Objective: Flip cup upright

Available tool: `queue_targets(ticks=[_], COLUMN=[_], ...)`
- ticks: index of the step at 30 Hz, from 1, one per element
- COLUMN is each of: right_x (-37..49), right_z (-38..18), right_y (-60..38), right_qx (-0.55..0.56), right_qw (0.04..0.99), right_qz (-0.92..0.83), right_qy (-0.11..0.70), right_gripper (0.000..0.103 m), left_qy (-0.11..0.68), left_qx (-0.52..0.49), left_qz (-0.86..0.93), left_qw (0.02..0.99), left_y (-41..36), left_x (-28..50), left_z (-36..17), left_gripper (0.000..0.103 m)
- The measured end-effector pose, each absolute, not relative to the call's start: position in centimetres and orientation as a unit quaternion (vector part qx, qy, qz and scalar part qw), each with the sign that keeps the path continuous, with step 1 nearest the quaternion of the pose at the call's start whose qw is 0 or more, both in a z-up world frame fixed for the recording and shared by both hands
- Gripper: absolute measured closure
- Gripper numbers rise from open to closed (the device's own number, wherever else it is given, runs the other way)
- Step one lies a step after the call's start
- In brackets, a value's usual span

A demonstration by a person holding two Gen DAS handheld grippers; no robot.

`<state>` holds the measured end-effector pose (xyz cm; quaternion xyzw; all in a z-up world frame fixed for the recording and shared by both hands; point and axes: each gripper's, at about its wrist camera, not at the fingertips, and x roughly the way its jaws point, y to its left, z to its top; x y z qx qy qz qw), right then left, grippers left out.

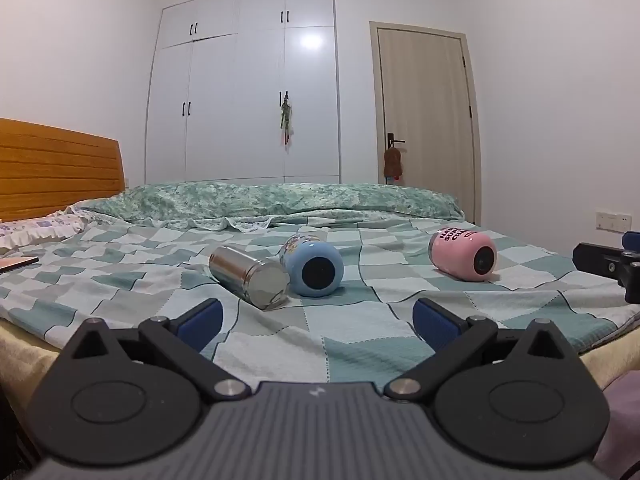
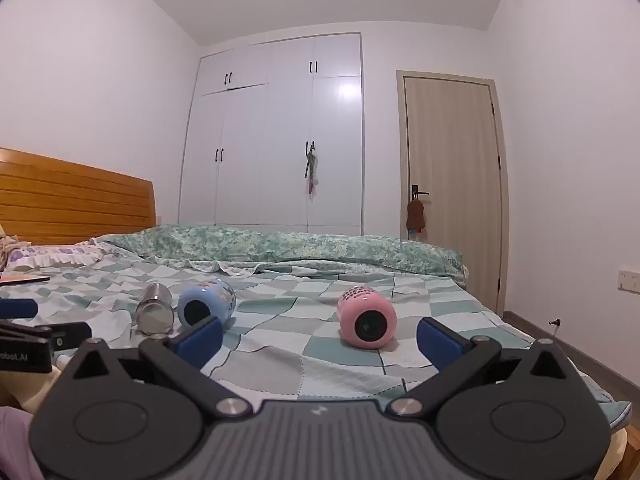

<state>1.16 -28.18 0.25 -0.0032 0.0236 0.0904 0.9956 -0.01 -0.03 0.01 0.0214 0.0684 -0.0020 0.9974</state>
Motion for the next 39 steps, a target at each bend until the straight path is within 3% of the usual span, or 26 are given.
queue_targets(ticks=[39], right_x=[1.16], right_z=[0.04], right_y=[-27.80], right_qx=[-0.010], right_qw=[0.996], right_qz=[0.090], right_qy=[0.022], right_gripper=[0.000], left_qy=[0.066], left_qx=[0.012], left_qz=[-0.009], left_qw=[0.998], left_y=[0.12], left_x=[0.10], left_z=[0.02], left_gripper=[0.000])
